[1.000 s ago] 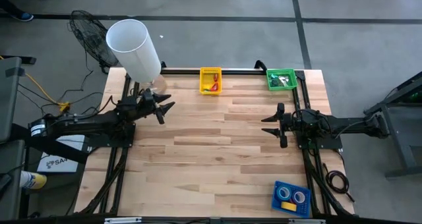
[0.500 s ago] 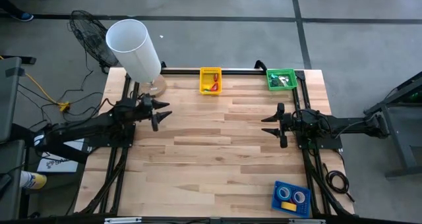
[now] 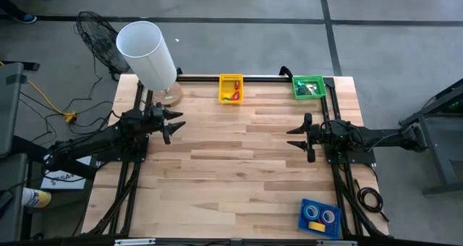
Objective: Pick and place Stapler, Stapler remover, tape
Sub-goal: Return to Home Position
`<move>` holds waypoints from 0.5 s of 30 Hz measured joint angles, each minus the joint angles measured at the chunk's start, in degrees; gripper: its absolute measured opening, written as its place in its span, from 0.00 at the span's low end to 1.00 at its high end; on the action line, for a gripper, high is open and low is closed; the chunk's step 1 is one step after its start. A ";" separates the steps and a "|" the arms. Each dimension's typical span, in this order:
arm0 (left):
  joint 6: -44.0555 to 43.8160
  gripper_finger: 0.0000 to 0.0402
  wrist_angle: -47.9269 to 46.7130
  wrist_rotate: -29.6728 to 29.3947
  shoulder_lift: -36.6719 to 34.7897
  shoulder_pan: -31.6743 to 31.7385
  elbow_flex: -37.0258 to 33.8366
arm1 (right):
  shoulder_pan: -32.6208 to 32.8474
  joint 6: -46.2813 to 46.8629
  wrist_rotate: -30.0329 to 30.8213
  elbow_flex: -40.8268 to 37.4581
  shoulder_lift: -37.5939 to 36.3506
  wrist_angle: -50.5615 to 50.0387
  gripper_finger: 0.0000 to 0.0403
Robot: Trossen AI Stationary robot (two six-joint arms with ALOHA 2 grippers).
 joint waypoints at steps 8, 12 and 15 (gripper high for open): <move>-1.37 0.53 -0.08 -0.59 -0.12 -0.41 0.00 | 0.01 0.00 0.00 0.00 0.00 0.00 0.42; -1.17 0.53 -0.49 -3.49 -0.08 -2.87 0.00 | -0.01 0.00 0.00 0.00 0.02 0.02 0.42; -1.08 0.53 -0.39 -4.60 -0.12 -5.41 0.02 | 0.00 0.00 0.00 0.00 0.02 0.02 0.42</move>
